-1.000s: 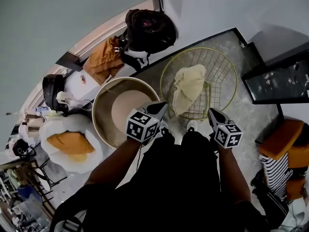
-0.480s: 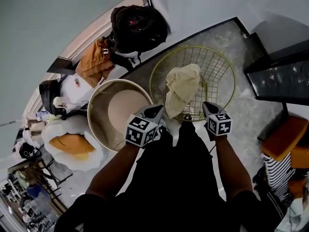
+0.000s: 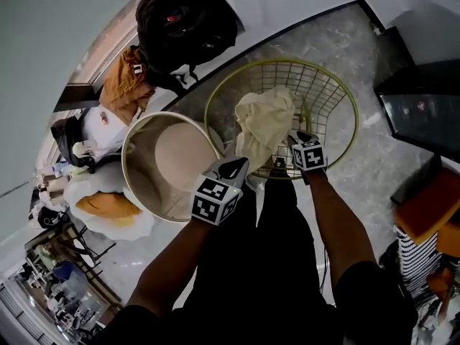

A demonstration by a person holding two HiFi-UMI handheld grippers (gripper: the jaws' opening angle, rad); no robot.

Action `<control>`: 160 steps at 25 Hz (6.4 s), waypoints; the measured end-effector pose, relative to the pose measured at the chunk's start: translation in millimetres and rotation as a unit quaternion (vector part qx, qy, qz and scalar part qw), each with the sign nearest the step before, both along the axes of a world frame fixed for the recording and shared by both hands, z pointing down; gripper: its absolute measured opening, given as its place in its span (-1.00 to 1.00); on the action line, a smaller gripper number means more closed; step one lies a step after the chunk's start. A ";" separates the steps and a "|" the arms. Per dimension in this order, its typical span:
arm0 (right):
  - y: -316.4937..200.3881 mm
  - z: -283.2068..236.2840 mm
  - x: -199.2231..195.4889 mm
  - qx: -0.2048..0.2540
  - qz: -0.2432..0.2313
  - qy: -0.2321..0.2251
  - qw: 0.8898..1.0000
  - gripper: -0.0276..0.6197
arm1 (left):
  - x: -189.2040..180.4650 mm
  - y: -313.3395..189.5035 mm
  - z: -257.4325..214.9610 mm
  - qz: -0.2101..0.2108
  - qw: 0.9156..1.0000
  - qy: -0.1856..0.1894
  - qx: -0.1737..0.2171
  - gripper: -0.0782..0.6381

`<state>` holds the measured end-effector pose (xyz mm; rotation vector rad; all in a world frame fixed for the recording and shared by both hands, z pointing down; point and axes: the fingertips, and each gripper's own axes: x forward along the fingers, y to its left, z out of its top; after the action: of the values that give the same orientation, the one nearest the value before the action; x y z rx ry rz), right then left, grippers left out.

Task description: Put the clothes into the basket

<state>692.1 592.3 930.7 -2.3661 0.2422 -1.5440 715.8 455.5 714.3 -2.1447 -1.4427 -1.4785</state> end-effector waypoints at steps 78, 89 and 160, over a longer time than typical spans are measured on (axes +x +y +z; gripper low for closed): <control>-142.6 -390.4 -17.5 0.072 0.104 0.269 0.955 -0.74 | -5.9 -143.6 -174.6 0.001 0.979 0.099 -0.177 -0.78; -187.6 -420.6 -17.5 0.093 0.014 0.283 0.955 -0.74 | 4.6 -195.3 -209.2 -0.090 0.966 0.149 -0.191 -0.78; -559.4 -458.8 -403.1 0.296 -0.583 0.189 0.733 -0.75 | -510.4 -512.7 -235.3 -0.650 0.714 0.255 -0.051 -0.78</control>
<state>289.0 32.8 471.9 -1.8899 2.2586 -0.9354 205.4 -57.2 479.0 -3.3990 0.4172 -0.7064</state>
